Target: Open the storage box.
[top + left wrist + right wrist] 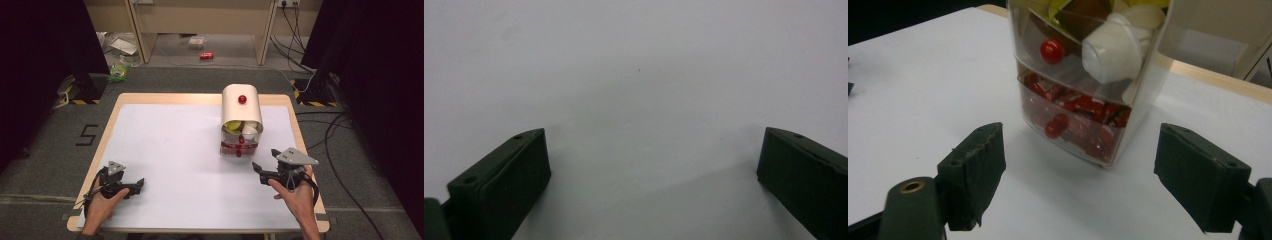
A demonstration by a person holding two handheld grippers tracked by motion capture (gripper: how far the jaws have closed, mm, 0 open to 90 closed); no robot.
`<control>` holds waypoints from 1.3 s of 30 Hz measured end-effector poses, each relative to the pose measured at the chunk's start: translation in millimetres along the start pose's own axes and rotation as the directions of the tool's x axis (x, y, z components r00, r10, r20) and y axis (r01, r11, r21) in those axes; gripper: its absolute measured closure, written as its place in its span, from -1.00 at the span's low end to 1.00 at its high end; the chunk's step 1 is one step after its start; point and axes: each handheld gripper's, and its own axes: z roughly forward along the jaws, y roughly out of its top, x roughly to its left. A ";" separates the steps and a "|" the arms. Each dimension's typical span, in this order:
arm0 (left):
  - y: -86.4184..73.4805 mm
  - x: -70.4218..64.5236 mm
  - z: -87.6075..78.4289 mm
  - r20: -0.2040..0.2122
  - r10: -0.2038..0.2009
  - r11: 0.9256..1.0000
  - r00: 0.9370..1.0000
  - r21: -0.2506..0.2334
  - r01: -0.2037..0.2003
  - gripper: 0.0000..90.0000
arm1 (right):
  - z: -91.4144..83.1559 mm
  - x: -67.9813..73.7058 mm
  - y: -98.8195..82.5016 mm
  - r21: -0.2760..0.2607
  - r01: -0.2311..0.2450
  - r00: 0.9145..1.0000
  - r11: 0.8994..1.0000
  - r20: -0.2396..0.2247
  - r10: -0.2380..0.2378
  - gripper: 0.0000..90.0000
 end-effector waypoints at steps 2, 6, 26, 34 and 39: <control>0.0 0.0 0.1 0.000 0.000 1.000 1.000 0.000 0.000 -1.00 | 1.2 2.2 7.2 -0.008 0.003 1.000 1.000 -0.001 -0.003 -0.53; 0.0 0.0 0.1 0.001 -0.001 1.000 1.000 0.000 0.001 -1.00 | 3.6 3.7 14.2 -0.009 -0.001 1.000 1.000 -0.009 0.001 -0.52; 0.0 0.0 0.1 0.000 0.000 1.000 1.000 0.000 0.000 -1.00 | 5.6 7.3 40.8 -0.034 0.006 0.999 0.999 -0.033 -0.007 -0.36; 0.0 0.1 0.1 0.001 0.000 1.000 1.000 0.000 0.000 -1.00 | 15.4 11.2 48.7 -0.040 0.021 0.999 0.999 -0.047 -0.023 -0.31; 0.0 0.1 0.1 0.001 0.000 1.000 1.000 0.000 0.000 -1.00 | 21.4 10.1 52.9 -0.045 0.020 0.999 0.999 -0.048 -0.023 -0.30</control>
